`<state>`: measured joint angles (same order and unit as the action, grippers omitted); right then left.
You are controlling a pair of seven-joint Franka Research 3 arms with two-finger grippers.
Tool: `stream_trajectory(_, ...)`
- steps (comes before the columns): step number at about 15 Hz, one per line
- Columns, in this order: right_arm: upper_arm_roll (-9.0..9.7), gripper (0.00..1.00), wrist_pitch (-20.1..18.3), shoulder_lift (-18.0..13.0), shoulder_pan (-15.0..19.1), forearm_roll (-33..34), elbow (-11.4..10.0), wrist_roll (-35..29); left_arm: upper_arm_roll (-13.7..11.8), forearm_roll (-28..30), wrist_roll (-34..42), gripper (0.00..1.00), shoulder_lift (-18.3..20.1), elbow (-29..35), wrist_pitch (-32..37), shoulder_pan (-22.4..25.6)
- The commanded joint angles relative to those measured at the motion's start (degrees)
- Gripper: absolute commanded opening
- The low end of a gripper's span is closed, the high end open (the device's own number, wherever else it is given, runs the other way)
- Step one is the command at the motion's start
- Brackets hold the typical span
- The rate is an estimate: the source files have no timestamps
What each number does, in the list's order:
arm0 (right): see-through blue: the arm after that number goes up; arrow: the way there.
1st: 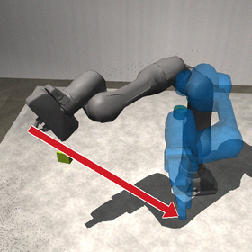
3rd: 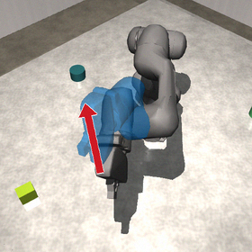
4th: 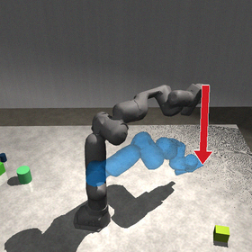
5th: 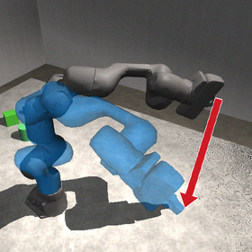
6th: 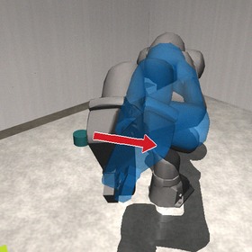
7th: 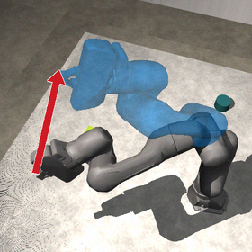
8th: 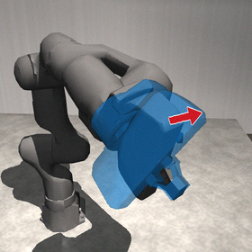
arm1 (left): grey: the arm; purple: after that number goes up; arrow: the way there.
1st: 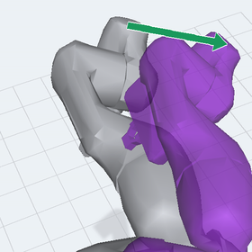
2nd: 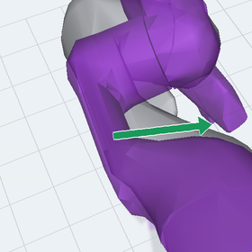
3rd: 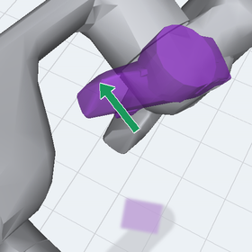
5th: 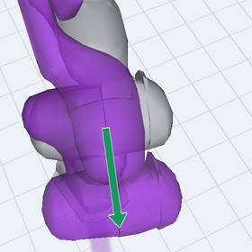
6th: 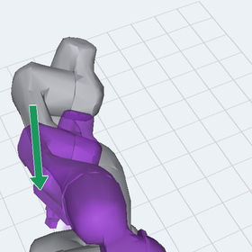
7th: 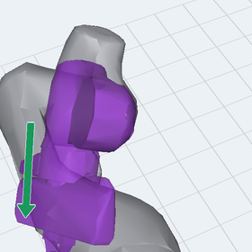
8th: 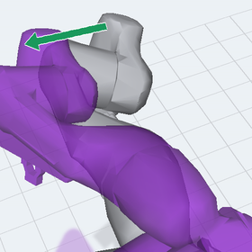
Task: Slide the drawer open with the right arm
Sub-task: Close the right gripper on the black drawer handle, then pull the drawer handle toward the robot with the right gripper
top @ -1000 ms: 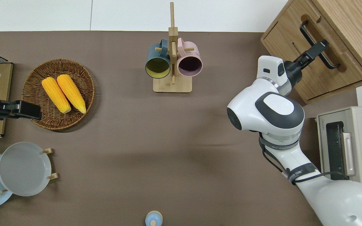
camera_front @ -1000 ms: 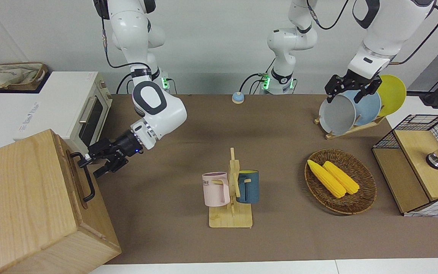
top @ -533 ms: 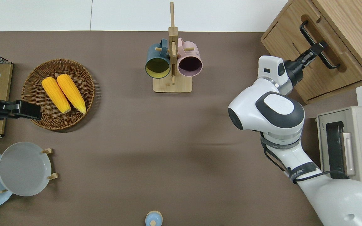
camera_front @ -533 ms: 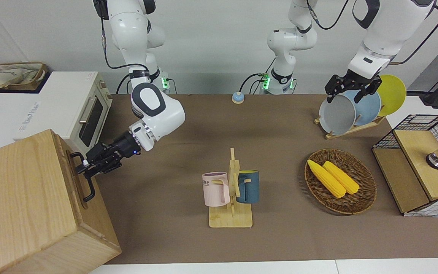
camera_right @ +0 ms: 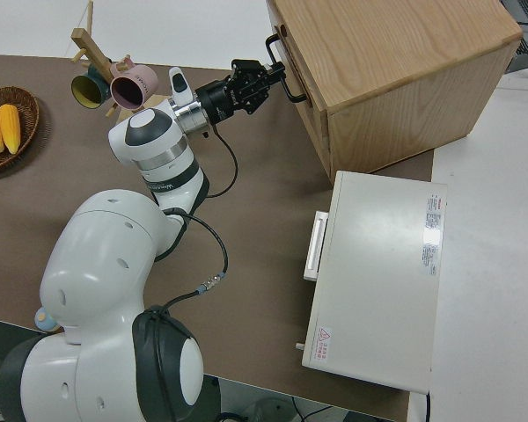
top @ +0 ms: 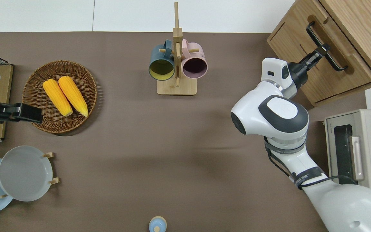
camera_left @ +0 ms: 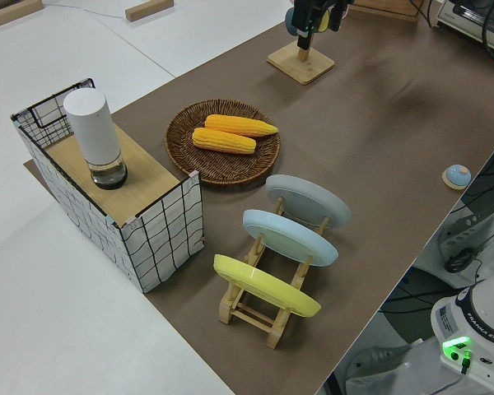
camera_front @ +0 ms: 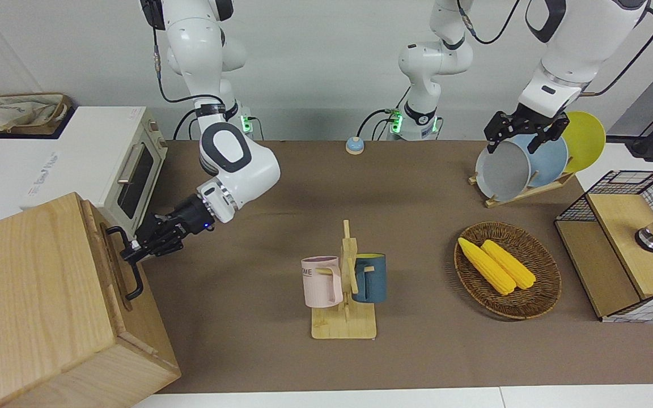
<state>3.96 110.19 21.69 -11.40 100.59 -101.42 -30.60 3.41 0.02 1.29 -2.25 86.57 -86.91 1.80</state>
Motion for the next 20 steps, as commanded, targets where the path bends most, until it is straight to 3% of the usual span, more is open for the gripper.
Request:
stream_trajectory(1, -0.35, 0.0, -0.8, 0.3, -1.7, 0.7, -0.4, 0.5, 0.4, -1.0, 0.6, 0.99, -0.7, -1.5, 1.1, 0.2)
stream_trajectory(4, -0.35, 0.0, -4.2, 0.3, -3.8, 0.5, -0.5, 0.9, 0.4, -1.0, 0.6, 0.99, -0.7, -1.5, 1.1, 0.2)
stream_trajectory(20, -0.35, 0.0, -21.4, 0.2, -22.9, -12.0, 0.8, 1.6, 0.4, -1.0, 0.6, 0.99, -0.7, -1.5, 1.1, 0.2)
